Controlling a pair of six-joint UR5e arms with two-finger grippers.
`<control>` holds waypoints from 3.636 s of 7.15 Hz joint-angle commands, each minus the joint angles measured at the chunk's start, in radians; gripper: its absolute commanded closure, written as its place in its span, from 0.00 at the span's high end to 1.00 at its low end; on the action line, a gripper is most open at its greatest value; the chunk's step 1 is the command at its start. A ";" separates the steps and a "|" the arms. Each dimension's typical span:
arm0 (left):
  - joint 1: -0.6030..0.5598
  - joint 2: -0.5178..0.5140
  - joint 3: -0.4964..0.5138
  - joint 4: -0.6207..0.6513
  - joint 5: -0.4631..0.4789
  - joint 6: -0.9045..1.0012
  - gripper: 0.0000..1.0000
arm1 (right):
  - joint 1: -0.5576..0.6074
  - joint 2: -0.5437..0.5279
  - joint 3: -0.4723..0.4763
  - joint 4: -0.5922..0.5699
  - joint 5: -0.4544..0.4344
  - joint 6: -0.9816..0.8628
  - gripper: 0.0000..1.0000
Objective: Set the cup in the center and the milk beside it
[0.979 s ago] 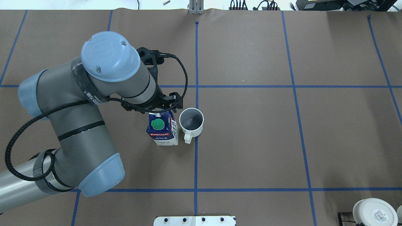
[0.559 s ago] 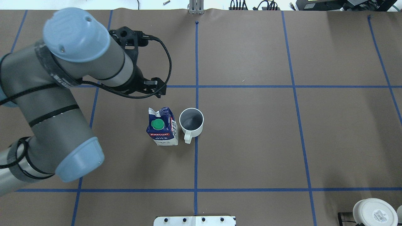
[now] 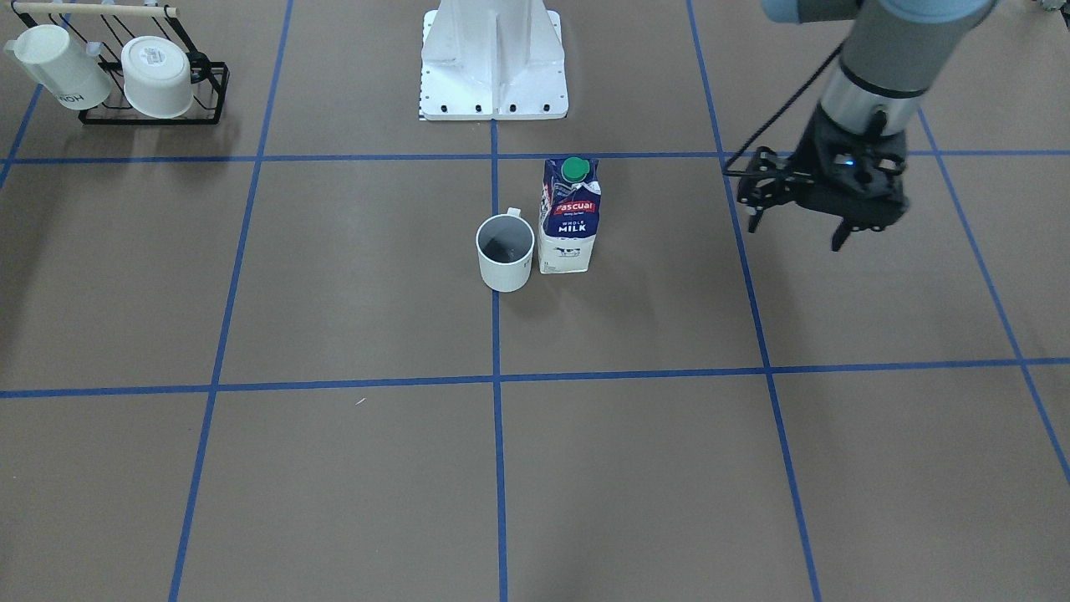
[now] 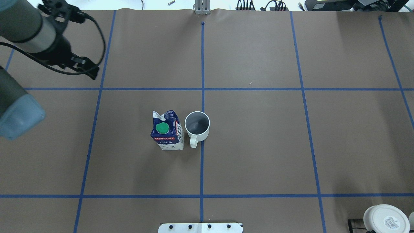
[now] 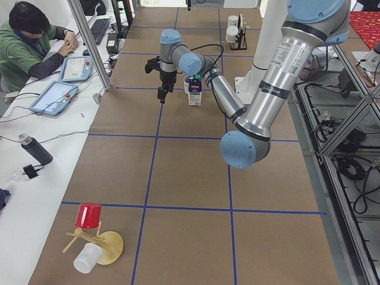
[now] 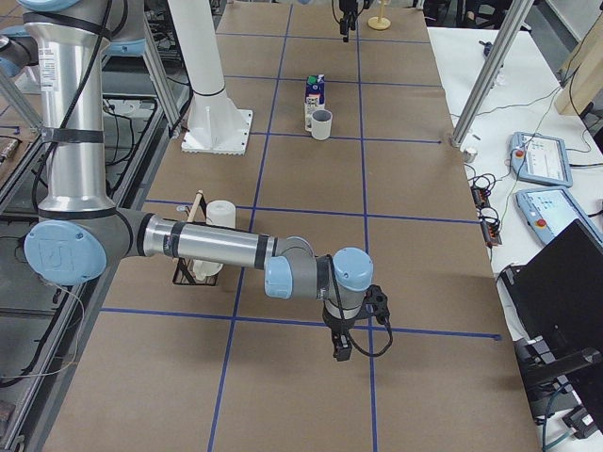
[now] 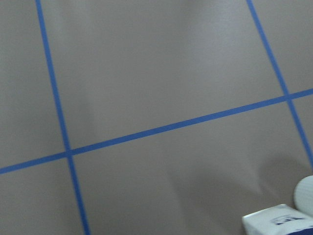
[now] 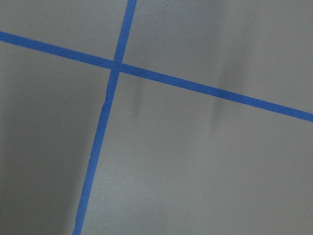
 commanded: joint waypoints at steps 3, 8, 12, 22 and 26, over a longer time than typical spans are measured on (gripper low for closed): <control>-0.518 0.155 0.326 -0.001 -0.210 0.738 0.98 | 0.000 -0.003 -0.002 0.000 0.000 -0.003 1.00; -0.634 0.349 0.486 -0.142 -0.184 0.858 0.98 | 0.000 -0.015 -0.002 0.000 0.000 -0.004 1.00; -0.635 0.405 0.390 -0.142 -0.181 0.719 0.98 | 0.000 -0.017 -0.001 0.000 0.000 -0.006 1.00; -0.634 0.416 0.374 -0.150 -0.181 0.727 0.98 | 0.000 -0.080 -0.001 0.138 0.002 0.000 1.00; -0.632 0.416 0.374 -0.150 -0.181 0.728 0.98 | 0.000 -0.080 -0.008 0.140 0.002 0.002 1.00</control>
